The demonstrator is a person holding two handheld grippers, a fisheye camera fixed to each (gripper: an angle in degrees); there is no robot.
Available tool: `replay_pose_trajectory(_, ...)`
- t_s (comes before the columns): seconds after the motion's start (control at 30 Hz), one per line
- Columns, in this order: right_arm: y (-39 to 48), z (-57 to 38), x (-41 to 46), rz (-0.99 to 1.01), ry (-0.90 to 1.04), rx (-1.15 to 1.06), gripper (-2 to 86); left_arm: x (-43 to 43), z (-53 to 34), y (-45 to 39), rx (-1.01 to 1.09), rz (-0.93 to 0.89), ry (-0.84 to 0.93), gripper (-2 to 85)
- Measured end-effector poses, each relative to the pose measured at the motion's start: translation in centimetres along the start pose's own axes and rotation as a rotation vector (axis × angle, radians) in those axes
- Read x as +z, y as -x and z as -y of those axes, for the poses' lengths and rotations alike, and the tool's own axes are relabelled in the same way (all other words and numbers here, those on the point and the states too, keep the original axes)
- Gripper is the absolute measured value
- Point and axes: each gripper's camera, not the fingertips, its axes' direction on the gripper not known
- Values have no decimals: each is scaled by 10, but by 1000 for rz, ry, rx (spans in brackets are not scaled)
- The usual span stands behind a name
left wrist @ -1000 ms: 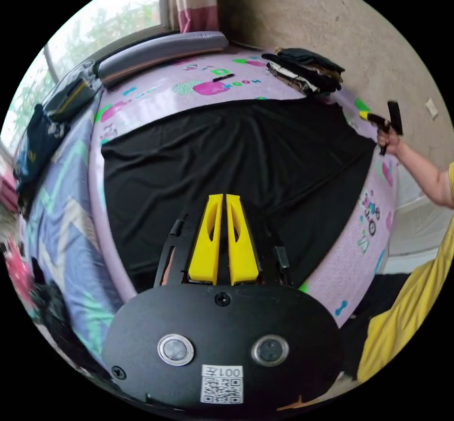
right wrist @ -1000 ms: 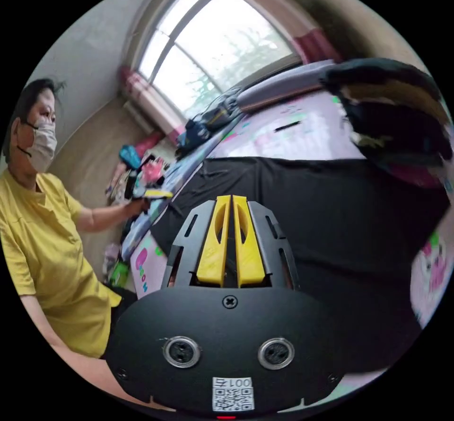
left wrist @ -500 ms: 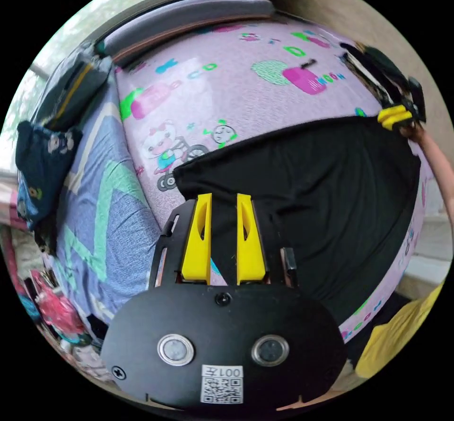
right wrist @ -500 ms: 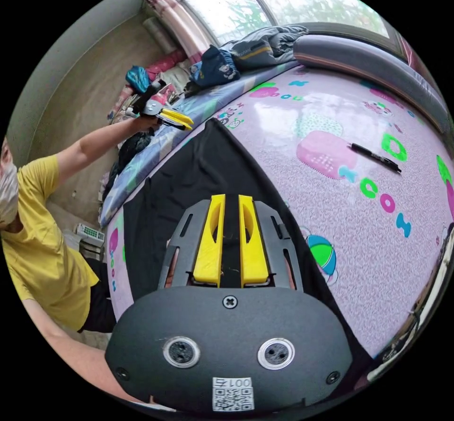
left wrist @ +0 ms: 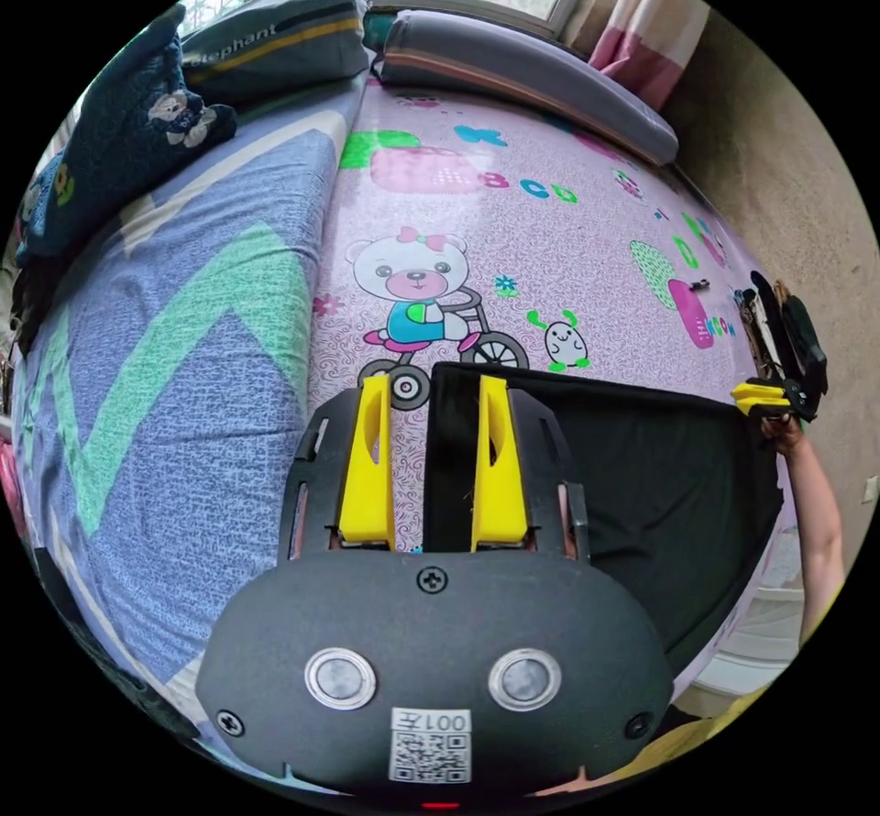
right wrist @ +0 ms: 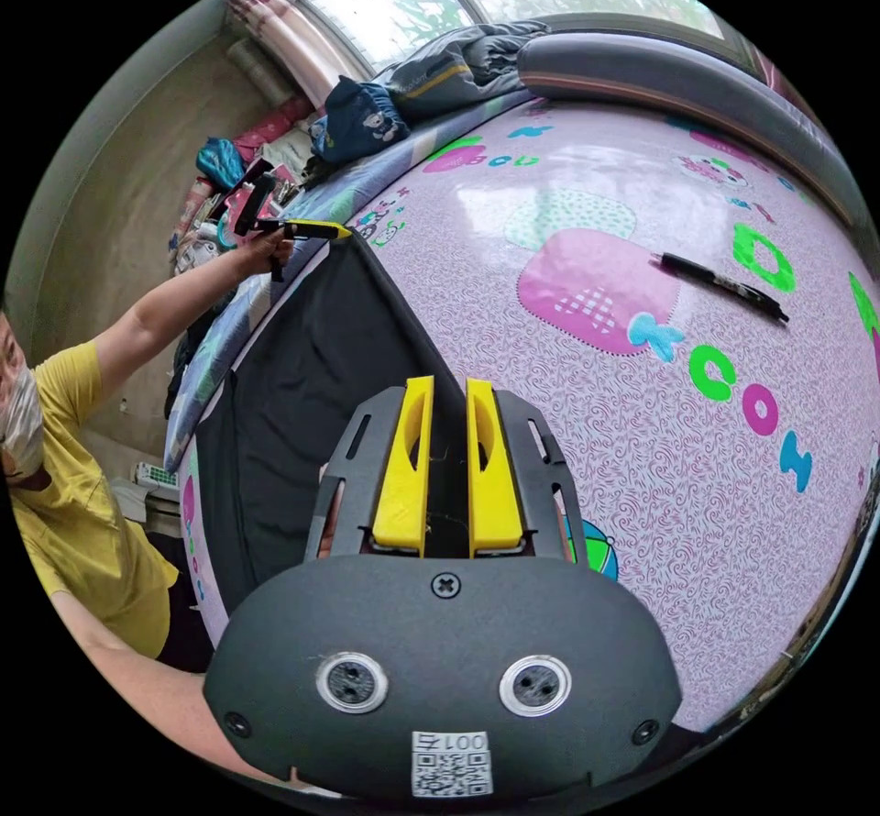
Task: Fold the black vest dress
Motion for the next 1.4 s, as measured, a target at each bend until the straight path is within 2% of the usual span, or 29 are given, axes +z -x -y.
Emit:
replay_pose_trajectory(0.1, -8, 6, -4, -31, 7, 24, 60, 2, -2, 7, 13, -5, -44, 76)
replay_pose_trajectory(0.27, -10, 23, -5, -40, 59, 2, 69, 7, -10, 23, 63, -80, -52, -5)
replay_pose_trajectory(0.47, -4, 47, 8, 2, 174, -50, 75, 5, -27, 49, 71, -118, -109, -10)
replay_pose_trajectory(0.63, 0, 59, 12, 86, 181, -56, 65, 7, -38, 66, 78, -130, -124, -10)
replay_pose_trajectory(0.77, 13, 63, 14, 15, 225, -83, 19, 6, -49, 77, 91, -138, -155, -10)
replay_pose_trajectory(1.13, 65, 37, -39, 7, 46, -127, 4, -38, -100, 94, 165, -216, -275, -10)
replay_pose_trajectory(1.4, 145, -18, -68, -13, -75, -166, 3, -82, -162, 100, 197, -239, -307, -10)
